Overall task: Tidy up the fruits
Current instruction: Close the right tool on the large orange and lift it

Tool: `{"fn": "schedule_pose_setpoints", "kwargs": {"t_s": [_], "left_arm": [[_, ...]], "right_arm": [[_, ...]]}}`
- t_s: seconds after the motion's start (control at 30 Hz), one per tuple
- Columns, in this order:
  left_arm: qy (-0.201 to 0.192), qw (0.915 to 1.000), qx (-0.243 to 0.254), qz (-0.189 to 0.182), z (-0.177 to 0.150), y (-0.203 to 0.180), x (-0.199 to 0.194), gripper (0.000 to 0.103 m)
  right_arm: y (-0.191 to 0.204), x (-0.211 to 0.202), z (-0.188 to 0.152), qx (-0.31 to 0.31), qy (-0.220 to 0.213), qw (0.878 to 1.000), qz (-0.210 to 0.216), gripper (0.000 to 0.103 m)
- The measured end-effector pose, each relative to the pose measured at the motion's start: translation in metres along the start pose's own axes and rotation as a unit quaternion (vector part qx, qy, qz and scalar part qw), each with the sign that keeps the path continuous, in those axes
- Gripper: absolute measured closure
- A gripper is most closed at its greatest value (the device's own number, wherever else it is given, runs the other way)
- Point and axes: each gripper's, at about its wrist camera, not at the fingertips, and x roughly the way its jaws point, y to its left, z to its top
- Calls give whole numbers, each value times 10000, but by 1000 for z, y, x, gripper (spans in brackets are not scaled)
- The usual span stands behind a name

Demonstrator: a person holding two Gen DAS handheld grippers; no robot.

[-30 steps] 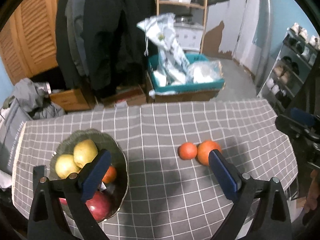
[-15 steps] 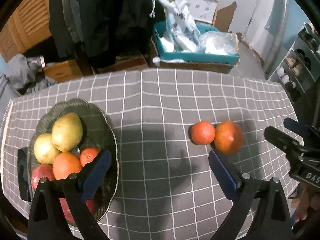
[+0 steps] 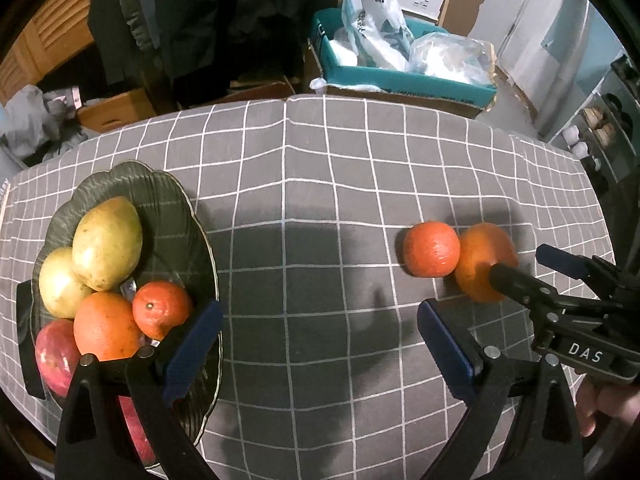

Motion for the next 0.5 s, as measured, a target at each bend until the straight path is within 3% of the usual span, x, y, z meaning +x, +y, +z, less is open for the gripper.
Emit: {"fn": "schedule_pose_setpoints", "kwargs": {"t_s": [0.33, 0.5], "left_arm": [[43, 10000, 28, 59, 1, 3, 6, 4], [74, 9999, -33, 69, 4, 4, 7, 4]], "right_arm": [[4, 25, 4, -25, 251, 9995, 169, 20], [3, 29, 1, -21, 330, 9989, 347, 35]]}}
